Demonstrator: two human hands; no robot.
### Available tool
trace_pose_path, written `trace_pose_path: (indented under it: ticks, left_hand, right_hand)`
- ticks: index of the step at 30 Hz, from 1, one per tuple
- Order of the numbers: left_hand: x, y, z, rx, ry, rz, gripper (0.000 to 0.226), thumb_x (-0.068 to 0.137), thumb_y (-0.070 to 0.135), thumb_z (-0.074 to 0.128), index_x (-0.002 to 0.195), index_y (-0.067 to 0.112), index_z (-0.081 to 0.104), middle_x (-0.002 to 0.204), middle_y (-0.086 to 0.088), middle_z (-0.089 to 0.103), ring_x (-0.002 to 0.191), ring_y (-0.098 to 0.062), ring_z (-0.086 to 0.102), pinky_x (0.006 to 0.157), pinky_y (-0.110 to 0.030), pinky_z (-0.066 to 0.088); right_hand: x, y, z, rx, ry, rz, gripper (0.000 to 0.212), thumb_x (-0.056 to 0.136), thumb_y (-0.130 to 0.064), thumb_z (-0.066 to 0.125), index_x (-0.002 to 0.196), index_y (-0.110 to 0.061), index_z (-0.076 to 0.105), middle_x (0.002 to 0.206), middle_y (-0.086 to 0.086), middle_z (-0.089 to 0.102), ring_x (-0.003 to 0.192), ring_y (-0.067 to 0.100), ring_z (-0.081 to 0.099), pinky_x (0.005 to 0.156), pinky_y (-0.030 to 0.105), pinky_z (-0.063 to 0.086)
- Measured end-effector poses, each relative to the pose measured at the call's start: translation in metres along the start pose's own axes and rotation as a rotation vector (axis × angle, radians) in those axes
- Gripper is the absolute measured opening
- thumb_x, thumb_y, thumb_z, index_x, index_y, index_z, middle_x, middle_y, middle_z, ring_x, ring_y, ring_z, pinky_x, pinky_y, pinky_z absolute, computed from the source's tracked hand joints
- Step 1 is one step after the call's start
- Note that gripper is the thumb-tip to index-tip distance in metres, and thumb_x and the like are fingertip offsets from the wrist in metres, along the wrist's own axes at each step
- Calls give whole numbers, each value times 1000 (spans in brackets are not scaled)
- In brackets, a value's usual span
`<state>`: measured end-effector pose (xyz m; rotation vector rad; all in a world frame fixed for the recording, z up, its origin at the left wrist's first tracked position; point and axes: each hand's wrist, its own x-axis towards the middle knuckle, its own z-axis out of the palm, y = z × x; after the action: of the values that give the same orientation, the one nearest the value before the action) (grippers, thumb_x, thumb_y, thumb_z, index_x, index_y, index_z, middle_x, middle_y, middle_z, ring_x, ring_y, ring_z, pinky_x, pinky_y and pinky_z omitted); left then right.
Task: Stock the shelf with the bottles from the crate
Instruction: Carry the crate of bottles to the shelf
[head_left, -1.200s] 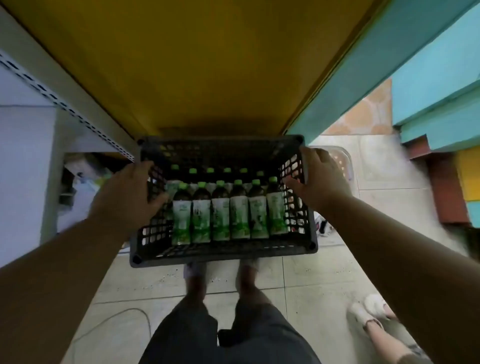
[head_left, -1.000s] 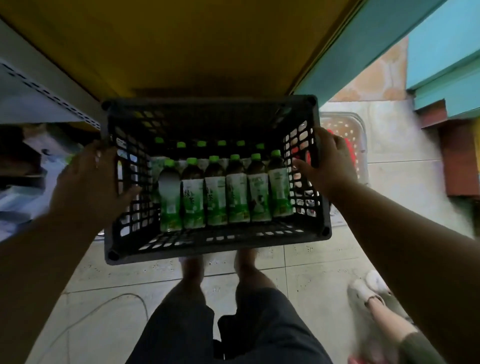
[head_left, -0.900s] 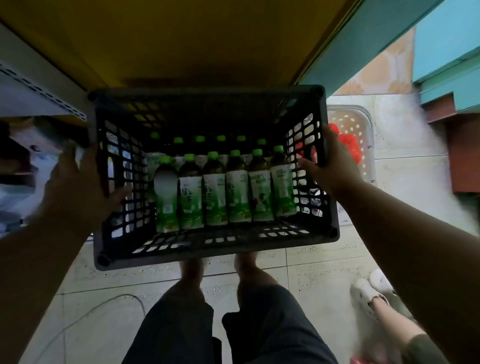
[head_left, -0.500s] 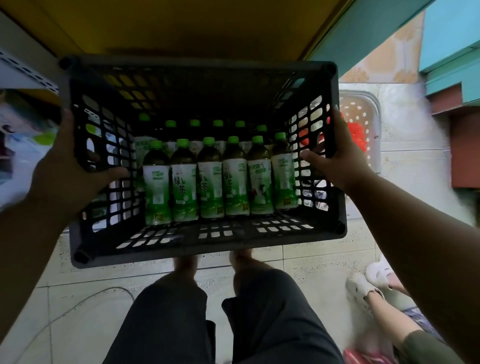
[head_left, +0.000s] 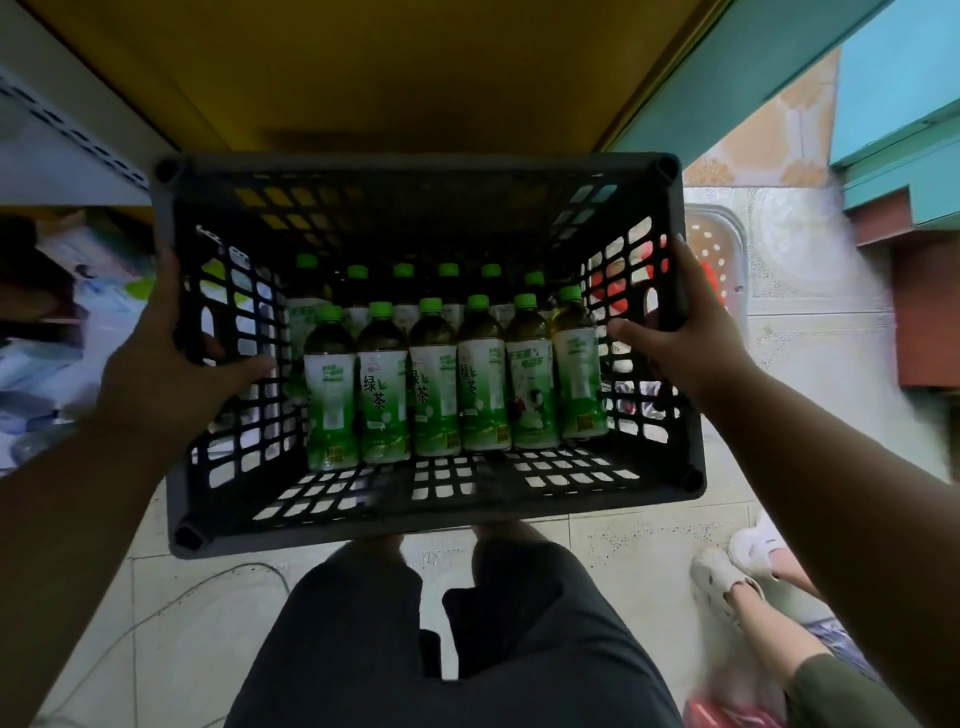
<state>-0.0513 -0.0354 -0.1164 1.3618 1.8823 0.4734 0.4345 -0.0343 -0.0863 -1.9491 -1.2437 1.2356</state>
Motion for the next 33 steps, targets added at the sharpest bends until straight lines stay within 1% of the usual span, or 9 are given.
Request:
trace_pose_path:
  ticks: [3, 7, 13, 16, 20, 24, 27, 30, 33]
  left_hand:
    - [-28, 31, -31, -3, 10, -16, 116, 56, 57, 82, 147, 67, 11, 81, 19, 66, 79, -1, 62, 77, -43, 56]
    - [-71, 75, -69, -39, 1, -45, 114, 56, 59, 82, 144, 71, 11, 81, 16, 66, 79, -2, 63, 64, -27, 49]
    - [-137, 121, -93, -8, 97, -79, 114, 62, 60, 83, 144, 71, 5, 76, 8, 66, 77, -7, 62, 66, -28, 46]
    - [-178, 143, -88, -32, 151, -120, 112, 57, 64, 82, 145, 70, 11, 98, 6, 71, 87, -15, 65, 78, -36, 52]
    - [-243, 157, -77, -88, 341, -187, 107, 63, 51, 89, 133, 81, 14, 104, 47, 56, 82, 23, 54, 79, -13, 43]
    - [-303, 151, -67, -185, 391, -359, 114, 58, 63, 85, 146, 67, 14, 114, 8, 71, 85, -6, 62, 74, -23, 49]
    - [-368, 134, -62, -276, 484, -444, 117, 47, 71, 78, 145, 69, 14, 94, 9, 70, 79, -10, 65, 70, -28, 53]
    - [-428, 111, -57, -339, 577, -532, 115, 53, 62, 85, 147, 65, 20, 101, 2, 71, 84, -14, 67, 76, -35, 57]
    - [-494, 78, -55, -397, 670, -642, 112, 61, 48, 90, 146, 65, 20, 110, -1, 70, 88, -14, 67, 81, -37, 57]
  right_hand:
    - [-30, -32, -22, -30, -22, -10, 108, 68, -24, 90, 149, -53, 25, 136, -22, 58, 106, 11, 69, 90, 39, 58]
    - [-76, -73, -51, -68, 2, -35, 109, 65, -32, 91, 148, -53, 24, 137, -20, 55, 95, -15, 63, 76, 11, 51]
    - [-115, -106, -92, -68, -8, -50, 118, 41, -68, 87, 142, -64, 24, 132, -21, 60, 110, 2, 64, 97, 39, 51]
    - [-117, -110, -111, -87, -61, -111, 119, 33, -79, 81, 137, -71, 25, 136, -16, 58, 114, 13, 64, 98, 48, 52]
    - [-105, -129, -125, -172, -196, -203, 120, 32, -83, 79, 138, -71, 26, 130, -11, 64, 101, 17, 69, 84, 53, 58]
    - [-101, -152, -123, -272, -317, -262, 126, 31, -83, 80, 142, -67, 22, 133, -6, 63, 100, 21, 70, 87, 54, 57]
    - [-111, -176, -95, -338, -449, -353, 130, 33, -81, 82, 145, -63, 19, 140, -7, 58, 110, 17, 67, 92, 53, 54]
    - [-131, -196, -58, -369, -595, -471, 127, 44, -68, 87, 151, -52, 20, 154, -6, 42, 135, 22, 46, 108, 53, 42]
    - [-168, -211, -10, -451, -674, -534, 122, 45, -67, 85, 145, -65, 15, 160, -16, 27, 131, 20, 46, 105, 48, 41]
